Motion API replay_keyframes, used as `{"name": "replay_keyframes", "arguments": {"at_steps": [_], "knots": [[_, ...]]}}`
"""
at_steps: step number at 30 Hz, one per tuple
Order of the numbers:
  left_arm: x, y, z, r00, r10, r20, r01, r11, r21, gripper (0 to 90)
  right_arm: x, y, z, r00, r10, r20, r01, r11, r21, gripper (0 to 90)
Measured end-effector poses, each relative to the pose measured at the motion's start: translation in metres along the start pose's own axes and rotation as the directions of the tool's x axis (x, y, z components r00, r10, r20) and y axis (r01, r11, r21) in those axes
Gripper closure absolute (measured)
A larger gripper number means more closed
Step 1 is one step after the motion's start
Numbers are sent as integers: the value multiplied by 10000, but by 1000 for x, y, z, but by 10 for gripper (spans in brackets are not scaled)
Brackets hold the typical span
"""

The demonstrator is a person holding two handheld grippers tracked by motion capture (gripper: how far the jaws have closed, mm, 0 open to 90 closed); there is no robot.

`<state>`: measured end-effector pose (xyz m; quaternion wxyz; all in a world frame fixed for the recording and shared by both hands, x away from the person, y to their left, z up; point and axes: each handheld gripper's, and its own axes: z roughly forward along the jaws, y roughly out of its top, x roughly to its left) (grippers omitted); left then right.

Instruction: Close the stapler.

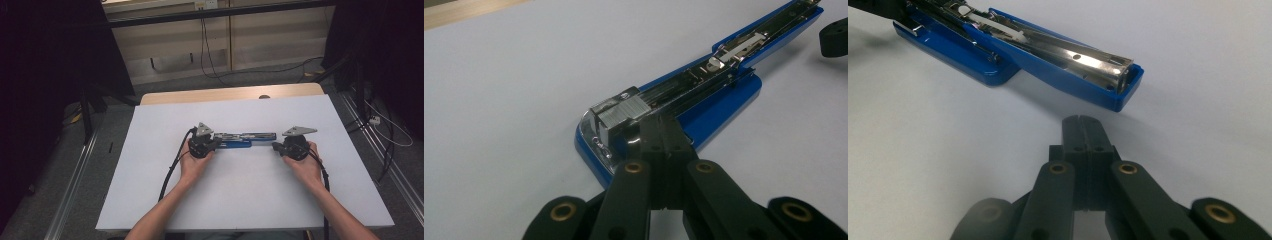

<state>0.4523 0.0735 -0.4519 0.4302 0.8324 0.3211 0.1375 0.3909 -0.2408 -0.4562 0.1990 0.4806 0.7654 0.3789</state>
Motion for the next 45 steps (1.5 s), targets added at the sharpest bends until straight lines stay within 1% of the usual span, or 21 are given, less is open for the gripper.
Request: {"name": "replay_keyframes", "arguments": {"at_steps": [2, 3, 8, 10, 11, 12, 13, 15, 17, 19, 21, 23, 24, 25, 27, 29, 32, 35, 36, 40, 45], "knots": [[0, 0, 0, 10000, 43, -34, -44, 10000, -9, 900, 1, 1, 1, 10000, -43, 29, 43, 10000, 72, 900], [0, 0, 0, 10000, -13, 16, 13, 10000, -2, 900, 1, 1, 2, 10000, -70, 56, 70, 9999, 94, 900], [1, 0, 0, 10000, -5, 42, 5, 10000, -26, 900, 2, 1, 6, 9996, -222, 164, 217, 9992, 325, 900], [0, 0, 0, 10000, 13, 19, -13, 10000, -4, 900, 2, 3, 7, 10000, -48, 51, 46, 9994, 335, 900], [0, 0, 0, 10000, 13, -73, -13, 10000, -71, 900, 2, 5, 7, 9999, -72, 102, 68, 9992, 390, 900], [-1, -1, 0, 10000, -16, -73, 15, 10000, -87, 900, 2, 5, 7, 9999, -62, 117, 58, 9994, 355, 900], [-1, -1, 0, 10000, 8, -87, -9, 10000, -79, 900, 2, 6, 8, 10000, -27, 46, 25, 9994, 334, 900], [-1, -1, 0, 10000, -12, -93, 11, 10000, -85, 900, 3, 6, 11, 9999, -110, 109, 104, 9987, 508, 900], [-1, -1, 0, 10000, -29, -67, 28, 9999, -107, 900, 2, 6, 12, 9999, -98, 76, 94, 9986, 515, 900], [-1, -1, 1, 10000, 40, -46, -40, 9999, -105, 900, 2, 6, 12, 10000, 23, 82, -27, 9988, 494, 900], [-1, -1, 1, 9999, -135, 13, 135, 9997, -207, 900, 2, 6, 12, 10000, 34, 66, -37, 9989, 477, 900], [-1, -1, 3, 10000, -54, -65, 52, 9995, -297, 900, 2, 6, 13, 10000, 32, 90, -36, 9990, 448, 900], [-2, -2, 4, 9999, -138, -23, 137, 9992, -366, 900, 2, 6, 13, 9999, 12, 111, -17, 9991, 428, 900], [-4, -2, 4, 9999, -29, -101, 25, 9993, -383, 900, 3, 6, 13, 9999, 11, 124, -17, 9991, 421, 900], [-4, -1, 3, 10000, 84, -54, -85, 9996, -259, 900, 2, 5, 13, 9999, 121, 100, -125, 9992, 379, 900], [-5, -1, 2, 9998, 168, -76, -169, 9997, -147, 900, 2, 5, 14, 9999, 124, 100, -127, 9992, 374, 900], [-2, -1, 2, 10000, -70, -1, 70, 9998, -175, 900, 2, 6, 14, 9999, 72, 147, -77, 9994, 337, 900], [-3, -1, 2, 10000, 35, -67, -36, 9999, -141, 900, 2, 6, 15, 9998, 81, 155, -85, 9995, 316, 900], [-3, -1, 2, 10000, -10, -45, 9, 9999, -158, 900, 2, 6, 15, 9998, 92, 161, -96, 9995, 299, 900], [-3, -1, 2, 10000, 53, -52, -53, 9999, -148, 900, 3, 6, 16, 9998, 18, 186, -23, 9996, 278, 900], [-3, -1, 2, 10000, 38, -25, -39, 9999, -136, 900, 2, 7, 16, 9999, 45, 162, -50, 9996, 279, 900]]}}
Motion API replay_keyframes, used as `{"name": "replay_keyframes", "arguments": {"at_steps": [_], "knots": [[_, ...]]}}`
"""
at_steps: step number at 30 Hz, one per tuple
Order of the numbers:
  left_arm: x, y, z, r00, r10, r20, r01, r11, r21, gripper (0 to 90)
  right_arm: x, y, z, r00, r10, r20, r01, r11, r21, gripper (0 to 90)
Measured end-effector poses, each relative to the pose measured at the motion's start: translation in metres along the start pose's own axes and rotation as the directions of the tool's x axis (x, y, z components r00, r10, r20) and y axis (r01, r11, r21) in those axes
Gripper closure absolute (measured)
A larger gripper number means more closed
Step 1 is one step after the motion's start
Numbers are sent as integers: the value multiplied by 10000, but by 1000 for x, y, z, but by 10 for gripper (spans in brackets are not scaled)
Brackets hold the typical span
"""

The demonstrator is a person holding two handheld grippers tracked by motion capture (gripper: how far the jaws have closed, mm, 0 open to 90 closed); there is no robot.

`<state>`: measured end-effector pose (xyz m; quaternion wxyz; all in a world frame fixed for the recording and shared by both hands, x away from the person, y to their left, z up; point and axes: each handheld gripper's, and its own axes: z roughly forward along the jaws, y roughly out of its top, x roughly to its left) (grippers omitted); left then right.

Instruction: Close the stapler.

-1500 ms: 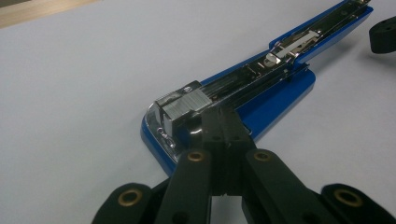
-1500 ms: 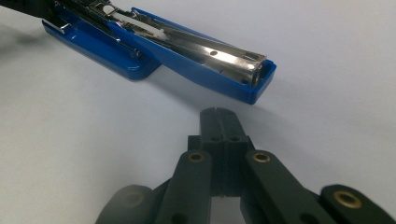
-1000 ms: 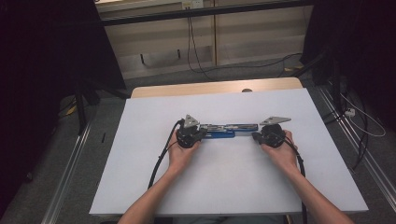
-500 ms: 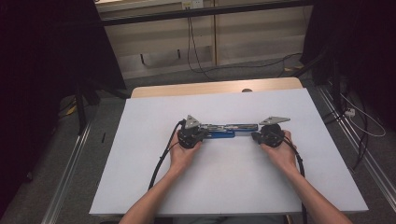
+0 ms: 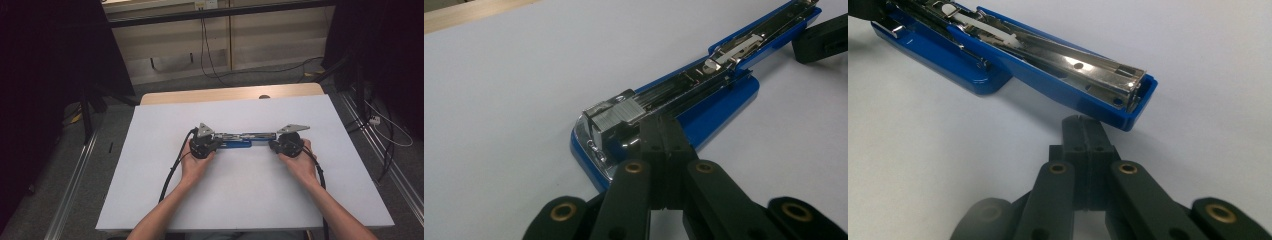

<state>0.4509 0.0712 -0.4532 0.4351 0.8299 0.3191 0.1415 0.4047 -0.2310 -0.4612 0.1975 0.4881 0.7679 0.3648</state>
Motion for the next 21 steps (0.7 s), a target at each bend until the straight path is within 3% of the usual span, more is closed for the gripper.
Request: {"name": "replay_keyframes", "arguments": {"at_steps": [8, 21], "knots": [[-1, 0, 0, 9999, 124, -84, -124, 9999, 24, 900, 0, 1, 0, 9999, -14, 100, 15, 9999, -150, 900], [1, 1, 1, 10000, -96, 22, 96, 9999, 50, 900, -2, 7, 3, 9999, 116, 85, -112, 9988, -469, 900]]}}
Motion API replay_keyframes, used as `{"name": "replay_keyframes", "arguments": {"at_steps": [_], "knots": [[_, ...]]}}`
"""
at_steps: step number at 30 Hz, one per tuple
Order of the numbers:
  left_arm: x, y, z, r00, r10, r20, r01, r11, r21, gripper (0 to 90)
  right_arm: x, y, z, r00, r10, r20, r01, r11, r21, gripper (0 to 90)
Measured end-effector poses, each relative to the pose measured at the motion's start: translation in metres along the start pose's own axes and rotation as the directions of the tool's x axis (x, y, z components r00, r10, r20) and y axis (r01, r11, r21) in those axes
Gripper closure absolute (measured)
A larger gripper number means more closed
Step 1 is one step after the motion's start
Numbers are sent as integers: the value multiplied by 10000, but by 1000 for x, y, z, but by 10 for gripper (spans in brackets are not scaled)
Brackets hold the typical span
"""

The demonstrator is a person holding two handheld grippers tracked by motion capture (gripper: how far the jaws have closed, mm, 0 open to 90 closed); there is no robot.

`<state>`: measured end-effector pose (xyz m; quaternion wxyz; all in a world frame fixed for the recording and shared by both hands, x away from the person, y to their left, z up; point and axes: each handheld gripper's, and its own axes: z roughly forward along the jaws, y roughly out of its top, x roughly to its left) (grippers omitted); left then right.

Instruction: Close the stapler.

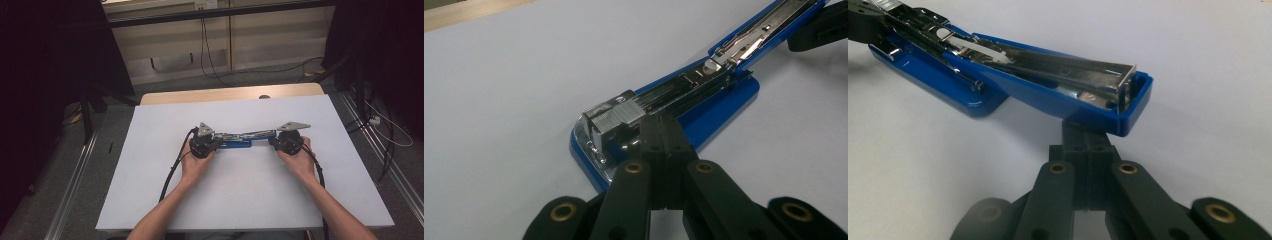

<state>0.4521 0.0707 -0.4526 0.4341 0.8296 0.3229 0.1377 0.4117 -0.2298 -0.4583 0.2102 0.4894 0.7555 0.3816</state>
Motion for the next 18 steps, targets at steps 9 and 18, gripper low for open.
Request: {"name": "replay_keyframes", "arguments": {"at_steps": [9, 18], "knots": [[0, 0, 0, 10000, 0, -11, 0, 10000, -18, 900, 4, 4, 1, 9999, -151, -34, 150, 9993, -334, 900], [0, -1, 0, 10000, -97, 22, 97, 9999, -35, 900, 1, 5, -5, 9999, -18, -135, 5, 9951, -988, 900]]}}
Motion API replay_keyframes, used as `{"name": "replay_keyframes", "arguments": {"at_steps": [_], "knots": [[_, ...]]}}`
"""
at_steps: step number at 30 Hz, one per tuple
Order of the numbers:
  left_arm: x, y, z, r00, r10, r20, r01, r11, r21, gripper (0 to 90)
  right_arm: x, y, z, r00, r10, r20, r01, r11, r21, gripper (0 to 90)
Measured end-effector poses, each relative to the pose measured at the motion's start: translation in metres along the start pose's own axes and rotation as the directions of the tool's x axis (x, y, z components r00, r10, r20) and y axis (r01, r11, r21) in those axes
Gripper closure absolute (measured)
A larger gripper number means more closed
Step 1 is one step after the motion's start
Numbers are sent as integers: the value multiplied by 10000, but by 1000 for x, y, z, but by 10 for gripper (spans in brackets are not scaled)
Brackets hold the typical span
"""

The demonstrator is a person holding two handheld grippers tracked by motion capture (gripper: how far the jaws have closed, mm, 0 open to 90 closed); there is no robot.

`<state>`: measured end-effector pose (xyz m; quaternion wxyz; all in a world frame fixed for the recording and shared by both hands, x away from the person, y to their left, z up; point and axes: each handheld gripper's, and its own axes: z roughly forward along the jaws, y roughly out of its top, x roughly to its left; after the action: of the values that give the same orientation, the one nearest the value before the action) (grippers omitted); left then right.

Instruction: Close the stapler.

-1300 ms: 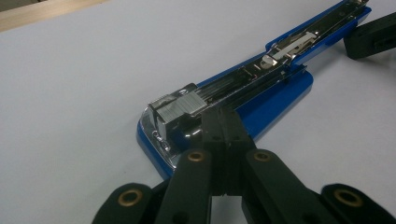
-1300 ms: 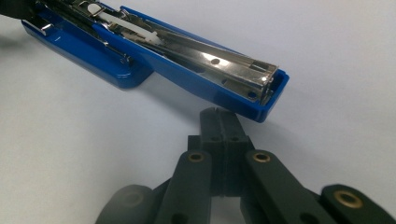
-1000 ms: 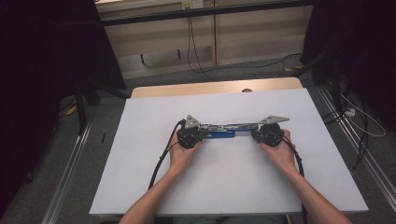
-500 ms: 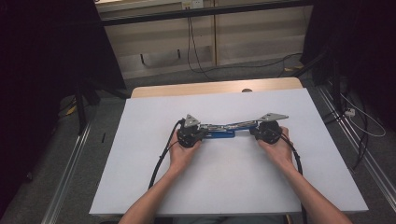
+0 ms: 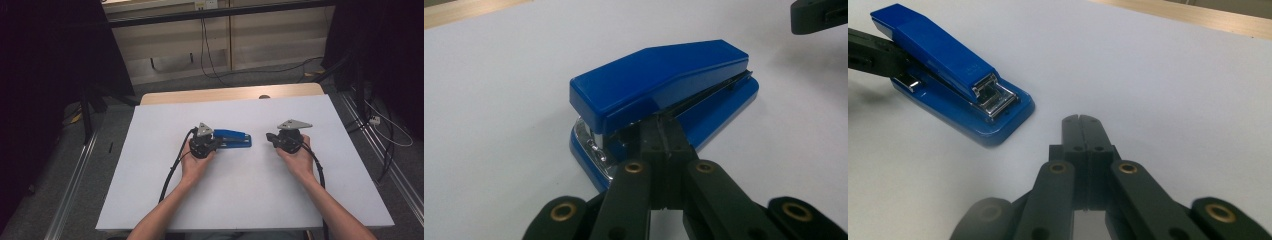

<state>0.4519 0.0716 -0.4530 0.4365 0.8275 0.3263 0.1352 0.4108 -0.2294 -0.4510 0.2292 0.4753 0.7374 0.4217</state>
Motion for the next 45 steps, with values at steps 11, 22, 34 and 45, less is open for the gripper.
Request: {"name": "replay_keyframes", "arguments": {"at_steps": [11, 22, 34, 45], "knots": [[0, -1, -2, 9995, -51, 300, 57, 9998, -177, 893, -1, 1, -7, 9993, -51, -360, 28, 9980, -638, 900], [3, -8, -18, 9996, -64, 292, 69, 9998, -169, 841, -5, 2, -14, 9994, 115, -336, -149, 9943, -1054, 858], [9, -9, -33, 9997, -250, -61, 246, 9981, -557, 504, -4, -1, -21, 9978, 398, -526, -445, 9948, -920, 495], [10, -14, -49, 9974, -371, -623, 332, 9974, -634, 81, -3, -2, -25, 9959, 897, 97, -880, 9897, -1127, 94]]}}
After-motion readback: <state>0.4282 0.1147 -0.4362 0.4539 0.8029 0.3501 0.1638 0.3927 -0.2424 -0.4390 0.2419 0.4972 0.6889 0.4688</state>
